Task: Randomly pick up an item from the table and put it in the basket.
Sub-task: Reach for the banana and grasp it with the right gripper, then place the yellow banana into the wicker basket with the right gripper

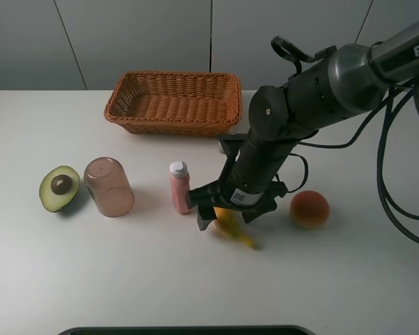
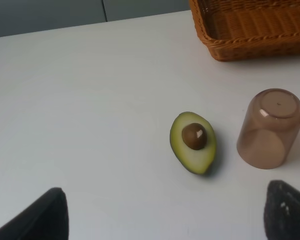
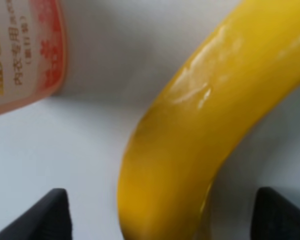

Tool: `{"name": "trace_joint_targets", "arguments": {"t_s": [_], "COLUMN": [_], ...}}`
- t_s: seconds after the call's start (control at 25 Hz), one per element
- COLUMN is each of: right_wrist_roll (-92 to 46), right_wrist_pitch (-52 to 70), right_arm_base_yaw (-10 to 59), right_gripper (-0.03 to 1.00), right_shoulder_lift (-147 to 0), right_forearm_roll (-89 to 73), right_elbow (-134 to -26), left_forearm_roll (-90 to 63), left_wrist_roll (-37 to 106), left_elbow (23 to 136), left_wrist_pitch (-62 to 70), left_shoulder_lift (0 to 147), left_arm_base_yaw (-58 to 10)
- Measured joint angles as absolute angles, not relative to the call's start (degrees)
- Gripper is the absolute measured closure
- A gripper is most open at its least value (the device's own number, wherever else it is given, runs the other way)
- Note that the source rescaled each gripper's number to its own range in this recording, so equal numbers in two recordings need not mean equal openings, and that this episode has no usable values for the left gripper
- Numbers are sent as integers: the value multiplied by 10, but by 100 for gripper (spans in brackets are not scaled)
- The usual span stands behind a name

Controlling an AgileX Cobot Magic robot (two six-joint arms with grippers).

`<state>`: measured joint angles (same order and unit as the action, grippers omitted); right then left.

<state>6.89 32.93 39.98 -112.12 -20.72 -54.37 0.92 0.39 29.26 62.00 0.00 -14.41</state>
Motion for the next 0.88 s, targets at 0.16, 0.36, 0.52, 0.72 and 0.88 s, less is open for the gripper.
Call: {"name": "trace_joint_targets", "arguments": {"t_s": [0.16, 0.36, 0.52, 0.72, 0.88], "right_wrist_roll": [69, 74, 75, 77, 77], "right_wrist_pitch": [330, 331, 331, 331, 332], "right_arm_base_yaw": [400, 400, 400, 400, 400], "right_gripper": [91, 96, 96, 96, 96], "right_shoulder_lift": [-1121, -1121, -1121, -1121, -1121], "right_forearm_roll": [-207, -207, -207, -207, -207], "right_elbow": [-544, -544, -544, -544, -544], "left_forearm_roll": [9, 9, 9, 9, 9], "left_wrist_roll": [4, 4, 4, 0, 0], "left_elbow": [293, 293, 293, 293, 293], "left_wrist_pitch": [620, 620, 620, 620, 620], "left_shoulder_lift": [0, 0, 0, 0, 0], "left_arm_base_yaw": [-144, -144, -144, -144, -144]}}
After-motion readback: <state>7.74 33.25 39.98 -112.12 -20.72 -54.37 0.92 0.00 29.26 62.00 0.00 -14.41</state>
